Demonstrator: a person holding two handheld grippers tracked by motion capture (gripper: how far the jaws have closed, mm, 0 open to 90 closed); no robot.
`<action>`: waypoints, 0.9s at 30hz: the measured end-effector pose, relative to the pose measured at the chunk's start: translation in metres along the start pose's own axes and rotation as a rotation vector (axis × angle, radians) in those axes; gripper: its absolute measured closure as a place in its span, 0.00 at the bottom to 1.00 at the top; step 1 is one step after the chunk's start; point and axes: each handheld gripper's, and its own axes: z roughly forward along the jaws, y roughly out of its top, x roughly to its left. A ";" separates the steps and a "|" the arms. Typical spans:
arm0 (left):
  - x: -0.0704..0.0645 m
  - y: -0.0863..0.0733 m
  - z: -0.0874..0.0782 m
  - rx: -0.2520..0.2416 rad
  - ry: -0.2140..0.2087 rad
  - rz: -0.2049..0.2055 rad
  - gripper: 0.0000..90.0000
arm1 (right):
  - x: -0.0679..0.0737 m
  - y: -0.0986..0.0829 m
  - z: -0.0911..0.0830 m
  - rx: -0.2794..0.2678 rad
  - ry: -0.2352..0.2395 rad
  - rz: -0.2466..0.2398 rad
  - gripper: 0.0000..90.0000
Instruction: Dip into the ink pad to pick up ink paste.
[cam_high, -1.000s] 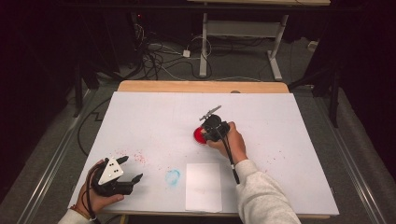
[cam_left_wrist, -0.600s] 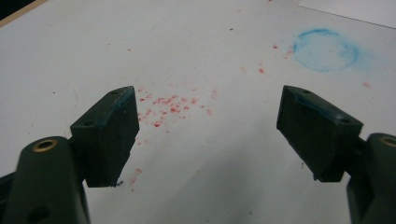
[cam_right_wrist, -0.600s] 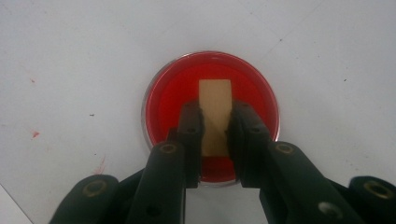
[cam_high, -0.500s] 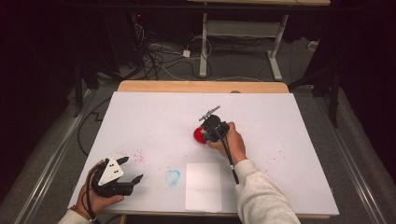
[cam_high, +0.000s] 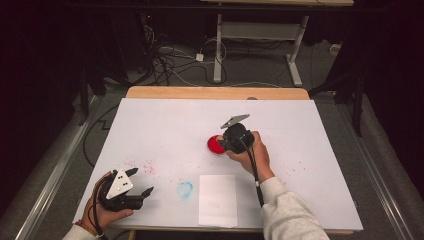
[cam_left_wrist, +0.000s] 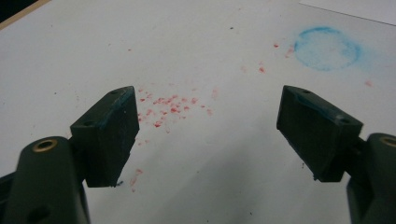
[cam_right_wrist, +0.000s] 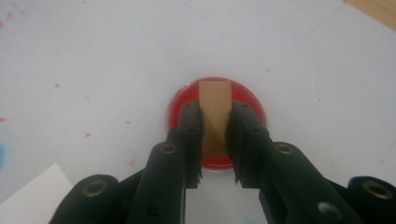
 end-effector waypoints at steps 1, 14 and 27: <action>0.000 0.000 0.000 0.000 0.000 0.002 0.23 | 0.001 -0.001 -0.003 -0.011 0.004 -0.003 0.85; -0.001 0.001 0.001 0.007 0.001 0.009 0.22 | 0.018 -0.019 -0.037 -0.104 0.050 -0.050 0.85; -0.001 0.002 0.000 0.001 0.004 0.015 0.22 | 0.053 -0.025 -0.073 -0.154 0.111 -0.146 0.85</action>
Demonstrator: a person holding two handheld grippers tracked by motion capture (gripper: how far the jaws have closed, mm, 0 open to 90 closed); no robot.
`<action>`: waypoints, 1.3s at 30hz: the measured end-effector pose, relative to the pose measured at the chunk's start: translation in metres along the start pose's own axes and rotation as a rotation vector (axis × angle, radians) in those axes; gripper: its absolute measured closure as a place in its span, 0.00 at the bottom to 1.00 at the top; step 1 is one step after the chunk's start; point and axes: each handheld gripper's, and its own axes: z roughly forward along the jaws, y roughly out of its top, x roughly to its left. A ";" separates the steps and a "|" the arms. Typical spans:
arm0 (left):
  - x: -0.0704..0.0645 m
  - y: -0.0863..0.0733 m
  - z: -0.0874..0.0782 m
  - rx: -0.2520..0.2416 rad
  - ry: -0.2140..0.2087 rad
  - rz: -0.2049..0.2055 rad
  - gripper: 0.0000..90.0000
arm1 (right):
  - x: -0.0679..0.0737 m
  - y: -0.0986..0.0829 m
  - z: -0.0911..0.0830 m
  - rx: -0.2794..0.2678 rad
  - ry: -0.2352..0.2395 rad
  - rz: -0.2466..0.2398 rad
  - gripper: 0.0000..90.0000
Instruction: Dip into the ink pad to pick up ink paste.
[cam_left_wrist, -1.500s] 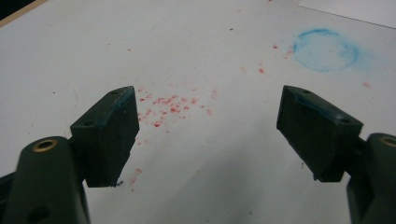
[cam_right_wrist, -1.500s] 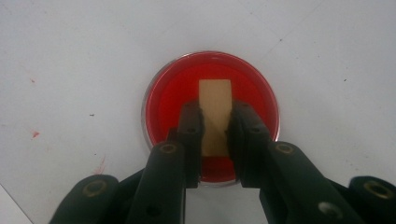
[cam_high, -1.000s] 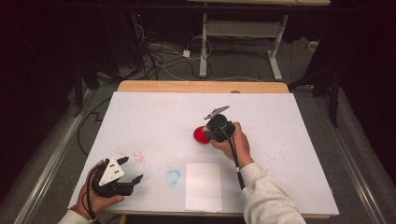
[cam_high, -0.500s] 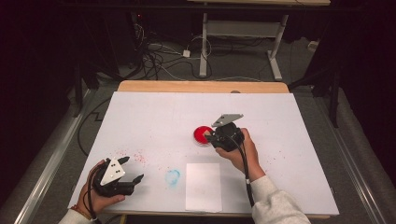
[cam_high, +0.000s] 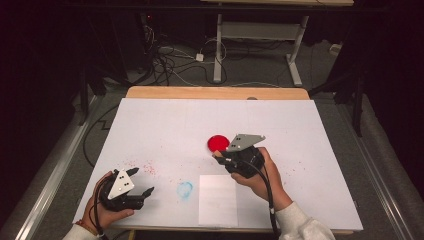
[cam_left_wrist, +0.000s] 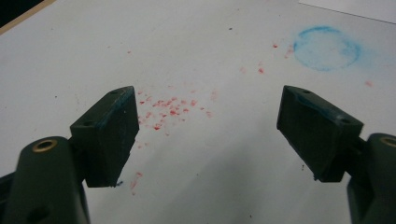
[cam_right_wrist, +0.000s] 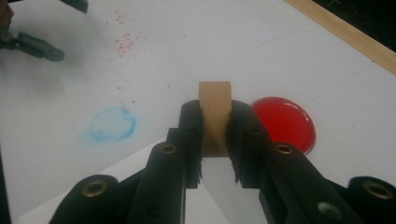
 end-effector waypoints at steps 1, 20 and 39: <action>0.000 0.000 0.000 0.002 0.002 0.001 0.22 | 0.002 -0.001 -0.001 -0.001 0.001 -0.004 0.85; -0.002 0.002 0.001 0.004 0.001 0.010 0.22 | 0.032 -0.023 -0.011 0.066 0.058 -0.069 0.85; -0.003 0.002 0.002 0.011 -0.001 0.015 0.22 | 0.043 -0.050 0.018 0.190 0.081 -0.091 0.85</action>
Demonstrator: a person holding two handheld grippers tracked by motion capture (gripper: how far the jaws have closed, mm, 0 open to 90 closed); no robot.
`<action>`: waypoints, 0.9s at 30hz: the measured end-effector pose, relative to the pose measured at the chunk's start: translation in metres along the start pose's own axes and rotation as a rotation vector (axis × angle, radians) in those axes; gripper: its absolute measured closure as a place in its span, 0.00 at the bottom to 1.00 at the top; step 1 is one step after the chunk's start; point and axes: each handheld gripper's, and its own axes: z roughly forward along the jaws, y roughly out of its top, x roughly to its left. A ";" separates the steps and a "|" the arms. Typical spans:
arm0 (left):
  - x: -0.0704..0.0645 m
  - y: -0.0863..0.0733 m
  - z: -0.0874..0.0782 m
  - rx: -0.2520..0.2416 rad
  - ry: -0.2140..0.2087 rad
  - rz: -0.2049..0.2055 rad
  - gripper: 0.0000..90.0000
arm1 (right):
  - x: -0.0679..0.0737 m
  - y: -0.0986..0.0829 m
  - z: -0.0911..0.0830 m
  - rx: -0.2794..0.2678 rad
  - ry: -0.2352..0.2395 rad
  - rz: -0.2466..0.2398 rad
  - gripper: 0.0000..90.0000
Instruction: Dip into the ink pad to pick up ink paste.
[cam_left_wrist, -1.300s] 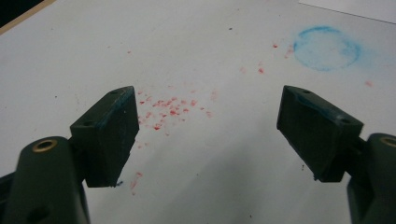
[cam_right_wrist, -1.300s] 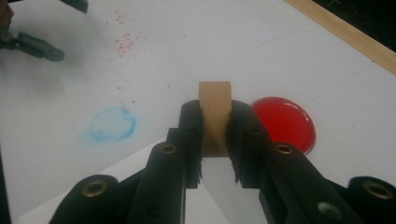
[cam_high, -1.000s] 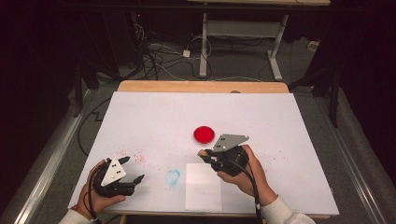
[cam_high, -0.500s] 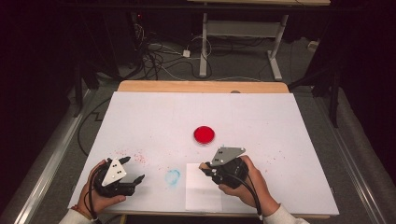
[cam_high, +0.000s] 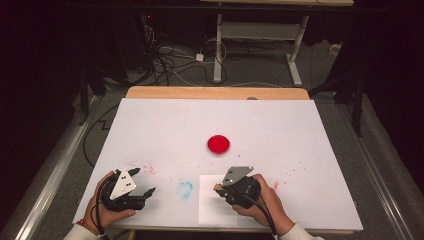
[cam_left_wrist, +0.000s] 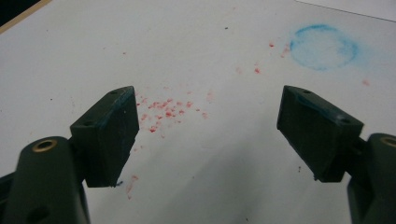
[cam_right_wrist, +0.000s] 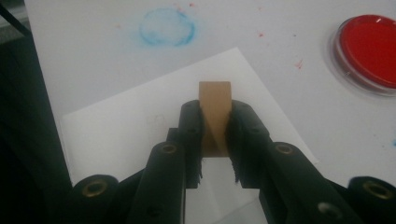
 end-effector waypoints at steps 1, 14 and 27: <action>0.000 0.000 0.000 0.001 0.001 0.000 0.22 | 0.000 -0.001 0.003 0.007 0.004 0.002 0.85; 0.000 0.000 0.001 0.005 -0.004 0.002 0.22 | 0.002 -0.003 0.022 0.087 0.013 0.005 0.85; -0.002 0.001 0.001 0.011 -0.004 0.008 0.22 | 0.002 0.000 0.026 0.113 0.005 0.012 0.85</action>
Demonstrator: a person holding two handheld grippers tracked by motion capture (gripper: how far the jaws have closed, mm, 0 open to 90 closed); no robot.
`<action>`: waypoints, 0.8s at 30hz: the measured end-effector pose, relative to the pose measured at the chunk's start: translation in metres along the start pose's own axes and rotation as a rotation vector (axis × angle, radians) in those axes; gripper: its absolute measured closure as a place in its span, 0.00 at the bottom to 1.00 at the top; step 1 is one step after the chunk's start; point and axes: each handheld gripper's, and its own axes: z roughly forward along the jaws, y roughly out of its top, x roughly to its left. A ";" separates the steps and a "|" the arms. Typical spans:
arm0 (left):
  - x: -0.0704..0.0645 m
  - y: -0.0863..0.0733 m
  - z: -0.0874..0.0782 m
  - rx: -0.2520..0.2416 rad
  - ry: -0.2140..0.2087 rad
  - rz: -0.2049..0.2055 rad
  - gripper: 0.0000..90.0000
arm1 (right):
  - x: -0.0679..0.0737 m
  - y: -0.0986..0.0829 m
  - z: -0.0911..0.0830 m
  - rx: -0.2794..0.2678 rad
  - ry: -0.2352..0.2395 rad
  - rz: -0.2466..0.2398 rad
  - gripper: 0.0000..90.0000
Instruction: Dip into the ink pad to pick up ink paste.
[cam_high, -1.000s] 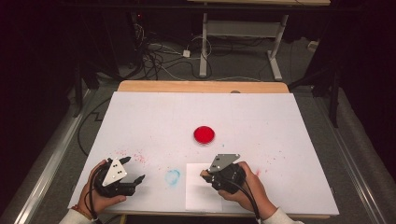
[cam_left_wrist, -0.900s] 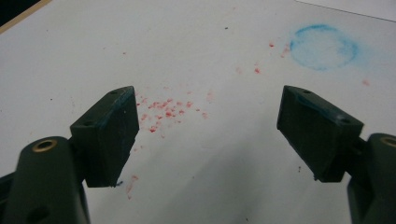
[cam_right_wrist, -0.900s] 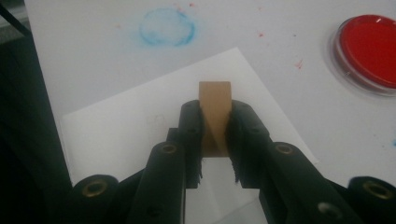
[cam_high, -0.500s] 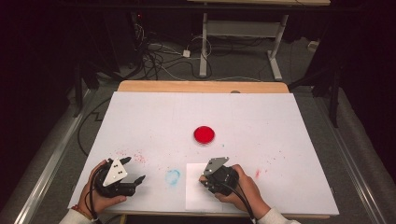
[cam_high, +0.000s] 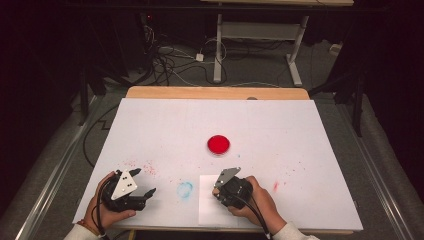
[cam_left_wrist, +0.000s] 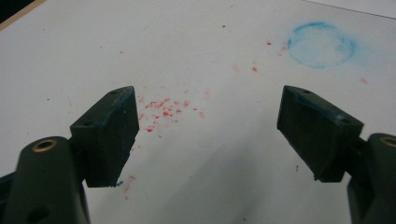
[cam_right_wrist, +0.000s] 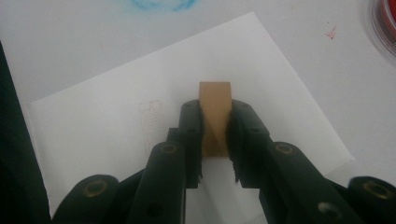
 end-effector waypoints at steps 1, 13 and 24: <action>0.000 0.000 0.000 0.000 -0.001 0.000 0.22 | 0.000 0.000 0.000 0.001 -0.001 -0.003 0.85; -0.001 0.000 0.001 0.003 0.003 0.005 0.22 | 0.002 -0.001 0.001 -0.004 -0.009 -0.008 0.85; -0.001 0.002 0.002 -0.006 -0.001 0.006 0.23 | -0.001 -0.002 0.002 -0.014 0.011 0.002 0.85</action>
